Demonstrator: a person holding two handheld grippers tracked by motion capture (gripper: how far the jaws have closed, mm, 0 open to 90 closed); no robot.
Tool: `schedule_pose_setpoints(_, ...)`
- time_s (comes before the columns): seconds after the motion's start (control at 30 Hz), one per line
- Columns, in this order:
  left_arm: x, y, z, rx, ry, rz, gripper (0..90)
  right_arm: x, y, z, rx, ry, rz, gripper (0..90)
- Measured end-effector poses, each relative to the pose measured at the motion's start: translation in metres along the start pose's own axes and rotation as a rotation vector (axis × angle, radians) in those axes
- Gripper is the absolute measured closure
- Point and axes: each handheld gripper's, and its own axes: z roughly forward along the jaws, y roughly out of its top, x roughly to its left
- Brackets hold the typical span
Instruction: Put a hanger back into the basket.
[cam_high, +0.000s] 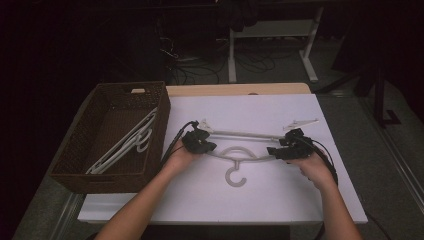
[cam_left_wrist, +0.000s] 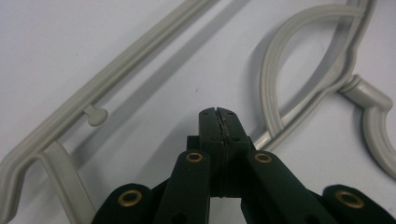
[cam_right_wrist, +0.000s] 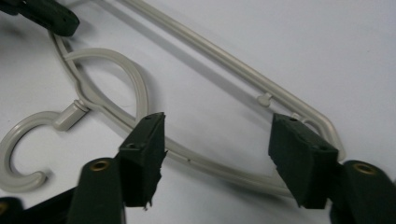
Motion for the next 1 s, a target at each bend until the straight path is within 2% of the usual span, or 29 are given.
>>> schedule_pose_setpoints(0.13,-0.001,-0.001,-0.002,0.025,-0.025,-0.004,90.0,-0.005,-0.001,-0.005,-0.031,-0.014,0.023,33.7)
schedule_pose_setpoints(0.27,-0.007,-0.005,-0.006,0.044,-0.058,-0.005,90.0,-0.007,-0.001,-0.007,-0.037,-0.023,0.028,33.5)
schedule_pose_setpoints(0.43,-0.018,-0.013,-0.012,0.057,-0.099,0.002,90.0,-0.007,0.000,-0.008,-0.046,-0.031,0.025,33.5)
schedule_pose_setpoints(0.53,-0.031,-0.021,-0.020,0.065,-0.133,0.024,90.0,-0.006,0.001,-0.009,-0.046,-0.040,0.021,34.7)
schedule_pose_setpoints(0.63,-0.037,-0.024,-0.025,0.060,-0.157,0.030,90.0,-0.006,0.002,-0.009,-0.044,-0.038,0.024,38.4)
schedule_pose_setpoints(0.67,-0.042,-0.029,-0.029,0.054,-0.180,0.033,90.0,-0.005,0.002,-0.009,-0.044,-0.034,0.024,40.5)
schedule_pose_setpoints(0.8,-0.052,-0.036,-0.036,0.039,-0.214,0.038,90.0,-0.003,0.004,-0.009,-0.036,-0.025,0.018,50.0)
schedule_pose_setpoints(0.9,-0.054,-0.037,-0.039,0.025,-0.207,0.052,90.0,-0.002,0.006,-0.009,-0.033,-0.038,0.014,62.5)
schedule_pose_setpoints(1.0,-0.053,-0.036,-0.042,-0.004,-0.197,0.051,80.8,-0.002,0.010,-0.007,-0.024,-0.074,0.018,76.0)
